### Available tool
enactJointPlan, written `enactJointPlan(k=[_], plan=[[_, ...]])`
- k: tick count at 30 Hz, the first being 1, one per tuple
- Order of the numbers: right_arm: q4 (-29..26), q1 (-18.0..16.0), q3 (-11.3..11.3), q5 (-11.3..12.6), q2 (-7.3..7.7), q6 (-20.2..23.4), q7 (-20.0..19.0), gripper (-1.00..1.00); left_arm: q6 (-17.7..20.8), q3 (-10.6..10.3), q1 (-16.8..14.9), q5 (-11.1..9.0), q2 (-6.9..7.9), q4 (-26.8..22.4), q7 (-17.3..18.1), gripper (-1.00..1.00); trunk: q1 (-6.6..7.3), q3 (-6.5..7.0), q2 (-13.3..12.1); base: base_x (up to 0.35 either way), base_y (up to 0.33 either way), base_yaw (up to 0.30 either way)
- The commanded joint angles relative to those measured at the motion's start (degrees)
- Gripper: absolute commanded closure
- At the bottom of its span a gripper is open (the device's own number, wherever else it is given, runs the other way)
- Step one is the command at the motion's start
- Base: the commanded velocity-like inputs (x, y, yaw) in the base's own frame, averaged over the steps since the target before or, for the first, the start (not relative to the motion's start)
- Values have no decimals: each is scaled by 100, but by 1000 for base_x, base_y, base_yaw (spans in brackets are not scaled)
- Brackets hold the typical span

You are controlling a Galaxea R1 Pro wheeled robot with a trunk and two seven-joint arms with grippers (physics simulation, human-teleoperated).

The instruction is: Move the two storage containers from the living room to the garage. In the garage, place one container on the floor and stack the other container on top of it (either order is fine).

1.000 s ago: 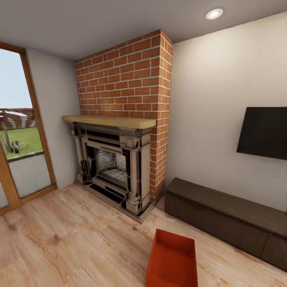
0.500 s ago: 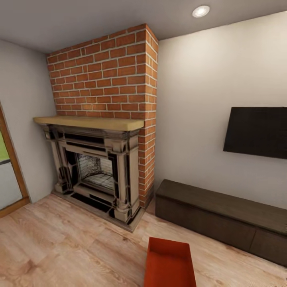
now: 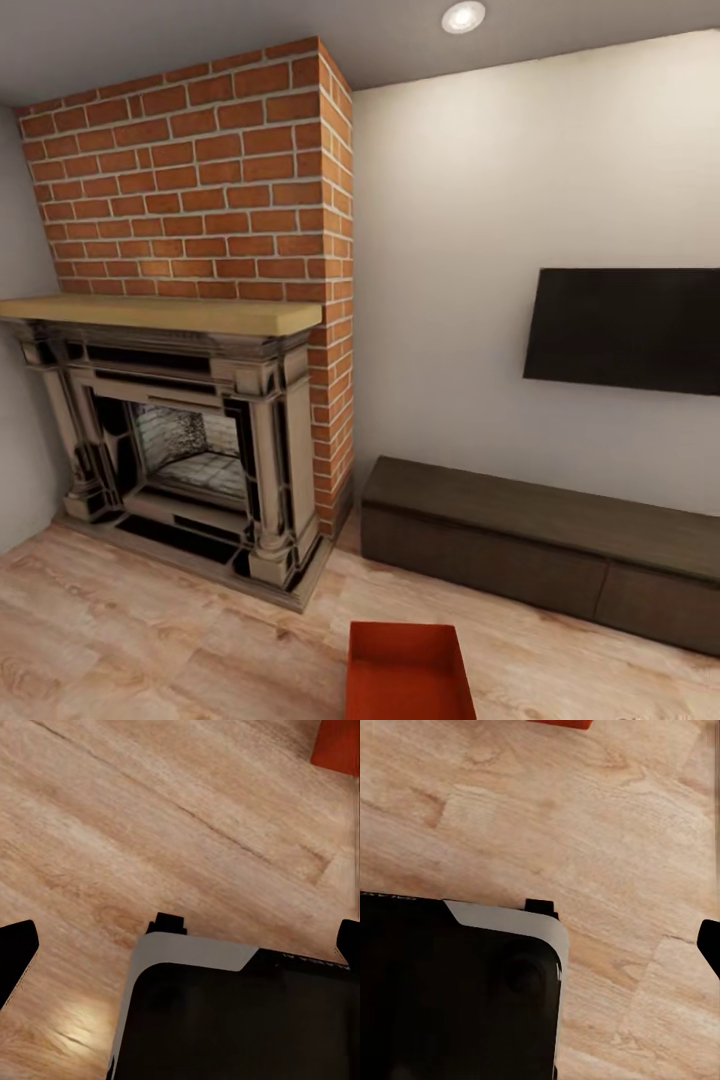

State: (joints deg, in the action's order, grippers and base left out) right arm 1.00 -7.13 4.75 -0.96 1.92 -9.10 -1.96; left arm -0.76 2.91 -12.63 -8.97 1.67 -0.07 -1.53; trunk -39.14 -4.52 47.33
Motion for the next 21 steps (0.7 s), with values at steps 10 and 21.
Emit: enactJointPlan(k=[10,21], plan=[[12,-8,44,-9,5,-20,-12,-100,-28,26,-3,-20,0,-1,-5,-100,-4,-9,6,126,4,-160],[12,-9,44,-9,10,-13,-14,-100,-29,26,-3,-28,-1,-2,-7,-100,-4,-9,6,2,-75,-3]])
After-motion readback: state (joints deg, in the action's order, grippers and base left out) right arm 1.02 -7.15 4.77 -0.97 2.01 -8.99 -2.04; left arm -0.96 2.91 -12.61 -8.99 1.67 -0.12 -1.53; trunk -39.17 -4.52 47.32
